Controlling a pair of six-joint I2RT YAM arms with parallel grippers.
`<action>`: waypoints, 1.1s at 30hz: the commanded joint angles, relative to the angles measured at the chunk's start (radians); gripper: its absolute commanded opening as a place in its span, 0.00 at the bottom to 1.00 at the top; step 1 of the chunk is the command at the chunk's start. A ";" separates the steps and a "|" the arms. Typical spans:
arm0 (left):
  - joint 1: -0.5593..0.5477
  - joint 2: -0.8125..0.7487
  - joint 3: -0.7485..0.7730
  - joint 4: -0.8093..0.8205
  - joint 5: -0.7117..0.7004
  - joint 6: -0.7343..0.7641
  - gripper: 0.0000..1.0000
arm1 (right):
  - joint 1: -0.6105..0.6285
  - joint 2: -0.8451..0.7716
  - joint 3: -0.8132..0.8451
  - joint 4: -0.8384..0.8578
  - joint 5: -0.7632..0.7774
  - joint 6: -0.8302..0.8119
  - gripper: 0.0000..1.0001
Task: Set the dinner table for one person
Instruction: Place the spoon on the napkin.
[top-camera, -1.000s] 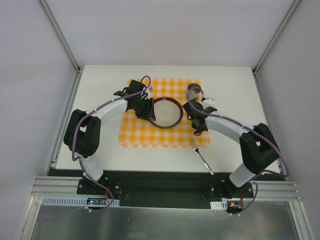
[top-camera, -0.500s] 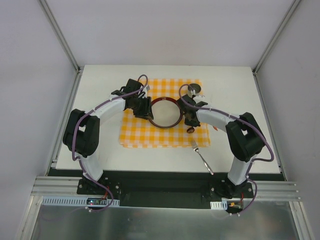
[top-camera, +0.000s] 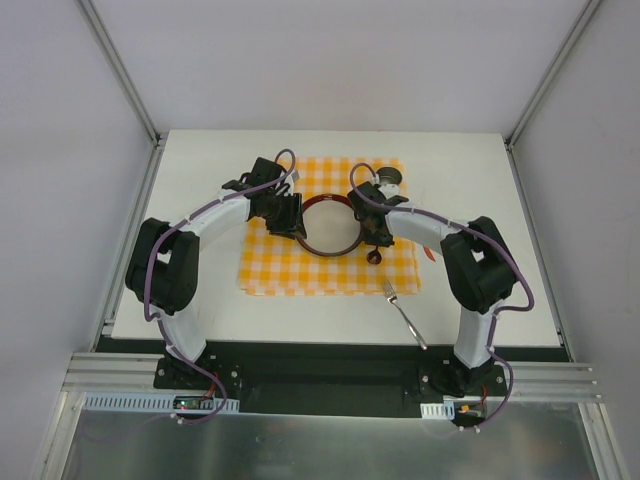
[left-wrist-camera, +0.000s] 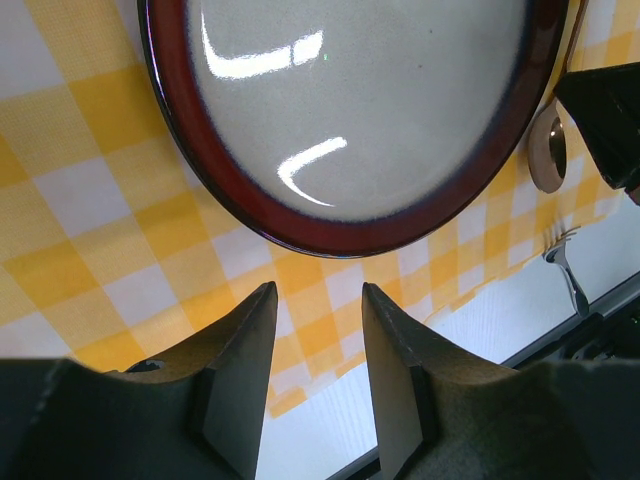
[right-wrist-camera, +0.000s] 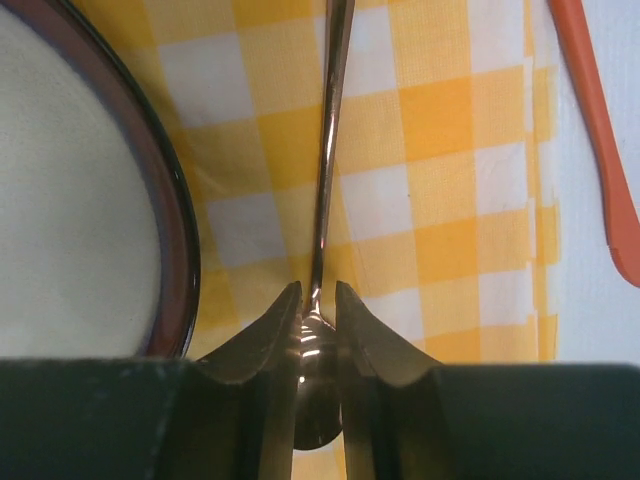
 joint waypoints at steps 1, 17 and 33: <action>0.008 -0.021 0.004 -0.007 0.009 0.024 0.39 | -0.001 -0.052 0.032 -0.048 0.041 -0.050 0.25; 0.008 -0.028 0.005 -0.007 0.023 0.015 0.39 | -0.042 0.003 0.245 -0.172 0.121 -0.395 0.33; 0.008 -0.015 0.016 -0.007 0.025 0.012 0.39 | -0.131 0.012 0.215 -0.145 0.146 -0.518 0.31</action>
